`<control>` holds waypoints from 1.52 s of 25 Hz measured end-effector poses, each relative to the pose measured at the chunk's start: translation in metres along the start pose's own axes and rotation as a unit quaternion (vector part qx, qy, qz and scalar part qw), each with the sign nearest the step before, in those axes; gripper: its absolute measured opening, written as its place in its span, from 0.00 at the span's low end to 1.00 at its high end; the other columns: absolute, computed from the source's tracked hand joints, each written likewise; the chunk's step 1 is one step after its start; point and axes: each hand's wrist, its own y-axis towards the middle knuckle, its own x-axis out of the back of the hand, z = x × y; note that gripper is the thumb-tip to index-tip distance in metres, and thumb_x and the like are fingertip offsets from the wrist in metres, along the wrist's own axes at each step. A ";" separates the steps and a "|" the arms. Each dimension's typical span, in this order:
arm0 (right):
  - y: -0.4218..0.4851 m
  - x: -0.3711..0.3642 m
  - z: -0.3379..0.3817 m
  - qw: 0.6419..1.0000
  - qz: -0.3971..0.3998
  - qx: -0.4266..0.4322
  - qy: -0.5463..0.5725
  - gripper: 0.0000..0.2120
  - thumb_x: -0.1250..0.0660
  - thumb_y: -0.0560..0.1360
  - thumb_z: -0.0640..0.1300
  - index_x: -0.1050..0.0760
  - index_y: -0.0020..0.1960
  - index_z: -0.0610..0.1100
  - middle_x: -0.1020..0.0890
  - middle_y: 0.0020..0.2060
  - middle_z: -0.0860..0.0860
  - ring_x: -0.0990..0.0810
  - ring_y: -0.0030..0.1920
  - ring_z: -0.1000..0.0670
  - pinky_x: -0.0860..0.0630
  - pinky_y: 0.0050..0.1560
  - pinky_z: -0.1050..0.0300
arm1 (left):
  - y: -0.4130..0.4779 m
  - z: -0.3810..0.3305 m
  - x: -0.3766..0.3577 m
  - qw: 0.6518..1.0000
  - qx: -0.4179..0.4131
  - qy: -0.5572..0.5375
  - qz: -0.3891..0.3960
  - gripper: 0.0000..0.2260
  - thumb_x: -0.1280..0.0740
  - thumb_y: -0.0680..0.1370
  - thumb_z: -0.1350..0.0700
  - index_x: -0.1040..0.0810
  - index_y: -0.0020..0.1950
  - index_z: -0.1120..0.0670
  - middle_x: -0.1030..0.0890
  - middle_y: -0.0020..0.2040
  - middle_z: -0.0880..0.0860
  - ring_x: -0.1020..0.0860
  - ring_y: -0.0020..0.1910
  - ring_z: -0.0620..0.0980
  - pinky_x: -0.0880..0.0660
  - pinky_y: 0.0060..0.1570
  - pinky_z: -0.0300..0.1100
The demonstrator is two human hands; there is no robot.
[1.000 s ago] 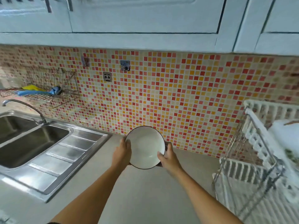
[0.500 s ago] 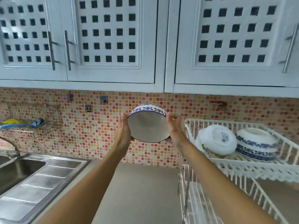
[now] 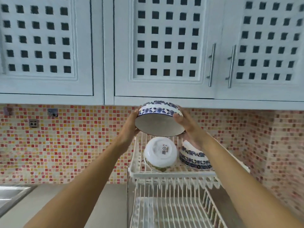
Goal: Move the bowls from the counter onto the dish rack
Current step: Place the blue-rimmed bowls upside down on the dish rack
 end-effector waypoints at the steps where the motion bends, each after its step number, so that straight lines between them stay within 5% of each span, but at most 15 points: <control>1: -0.007 0.023 -0.001 1.000 -0.004 0.009 -0.019 0.42 0.25 0.55 0.68 0.34 0.66 0.62 0.30 0.70 0.52 0.30 0.69 0.47 0.34 0.69 0.37 | 0.008 0.001 -0.018 0.999 0.002 0.025 0.035 0.21 0.54 0.82 0.44 0.22 0.57 0.45 0.17 0.51 0.44 0.21 0.51 0.41 0.28 0.61 0.45; 4: -0.026 0.085 -0.009 0.992 0.002 0.035 -0.123 0.43 0.28 0.50 0.73 0.36 0.63 0.68 0.34 0.69 0.58 0.32 0.69 0.53 0.32 0.69 0.49 | 0.022 0.004 -0.069 0.975 0.009 0.171 0.141 0.34 0.50 0.74 0.30 0.32 0.70 0.51 0.24 0.66 0.52 0.25 0.62 0.46 0.31 0.67 0.50; 6: -0.037 0.119 -0.013 0.983 0.020 0.042 -0.177 0.46 0.28 0.47 0.73 0.38 0.63 0.67 0.34 0.63 0.66 0.29 0.60 0.67 0.28 0.57 0.71 | 0.027 0.012 -0.098 0.955 -0.010 0.238 0.179 0.29 0.43 0.75 0.35 0.36 0.70 0.51 0.25 0.64 0.50 0.22 0.51 0.32 0.24 0.52 0.31; 8: -0.042 0.143 -0.021 0.975 0.031 0.038 -0.215 0.45 0.23 0.48 0.67 0.37 0.62 0.66 0.32 0.62 0.64 0.27 0.58 0.68 0.27 0.46 0.78 | 0.036 0.023 -0.115 0.944 -0.033 0.260 0.202 0.35 0.34 0.69 0.34 0.37 0.70 0.49 0.22 0.60 0.52 0.20 0.45 0.31 0.23 0.42 0.28; 10: -0.043 0.165 -0.034 0.962 0.039 0.022 -0.269 0.45 0.22 0.50 0.59 0.39 0.63 0.66 0.32 0.64 0.54 0.27 0.62 0.53 0.24 0.45 0.74 | 0.048 0.041 -0.129 0.941 -0.006 0.259 0.218 0.50 0.28 0.59 0.30 0.42 0.75 0.48 0.24 0.63 0.51 0.20 0.56 0.44 0.20 0.52 0.41; 12: -0.041 0.178 -0.049 0.949 0.055 0.004 -0.312 0.53 0.20 0.50 0.55 0.45 0.68 0.66 0.38 0.70 0.52 0.33 0.69 0.47 0.23 0.56 0.59 | 0.055 0.055 -0.139 0.931 0.002 0.297 0.213 0.55 0.25 0.56 0.31 0.45 0.76 0.46 0.27 0.68 0.50 0.24 0.63 0.51 0.24 0.61 0.50; 14: -0.039 0.184 -0.065 0.925 0.077 -0.008 -0.372 0.63 0.18 0.51 0.55 0.57 0.73 0.65 0.48 0.75 0.56 0.45 0.74 0.51 0.37 0.71 0.47 | 0.058 0.065 -0.150 0.898 -0.018 0.387 0.209 0.55 0.24 0.56 0.33 0.47 0.76 0.46 0.30 0.71 0.49 0.28 0.67 0.51 0.29 0.67 0.49; 16: -0.036 0.186 -0.081 0.898 0.084 -0.008 -0.432 0.67 0.18 0.52 0.56 0.63 0.74 0.62 0.53 0.76 0.59 0.51 0.73 0.57 0.48 0.73 0.51 | 0.056 0.072 -0.162 0.870 -0.045 0.447 0.204 0.55 0.23 0.58 0.37 0.50 0.77 0.47 0.35 0.74 0.49 0.33 0.70 0.52 0.34 0.70 0.50; 21: -0.032 0.189 -0.107 0.855 0.106 0.009 -0.507 0.66 0.20 0.54 0.60 0.66 0.74 0.60 0.62 0.76 0.57 0.60 0.77 0.51 0.49 0.76 0.43 | 0.048 0.090 -0.176 0.851 -0.064 0.489 0.179 0.58 0.20 0.59 0.43 0.54 0.78 0.51 0.45 0.77 0.51 0.41 0.74 0.54 0.41 0.73 0.48; 30: -0.031 0.188 -0.115 0.844 0.139 0.012 -0.518 0.66 0.21 0.57 0.59 0.65 0.76 0.49 0.58 0.77 0.54 0.59 0.77 0.53 0.52 0.74 0.54 | 0.033 0.113 -0.179 0.846 -0.054 0.505 0.165 0.59 0.20 0.60 0.46 0.56 0.78 0.54 0.47 0.76 0.54 0.44 0.75 0.54 0.42 0.73 0.48; 38: -0.034 0.190 -0.117 0.859 0.129 0.011 -0.496 0.63 0.20 0.58 0.53 0.61 0.76 0.49 0.54 0.75 0.56 0.51 0.76 0.52 0.50 0.69 0.62 | 0.032 0.122 -0.178 0.844 -0.065 0.501 0.181 0.57 0.22 0.63 0.44 0.60 0.78 0.52 0.54 0.78 0.55 0.52 0.78 0.56 0.45 0.76 0.54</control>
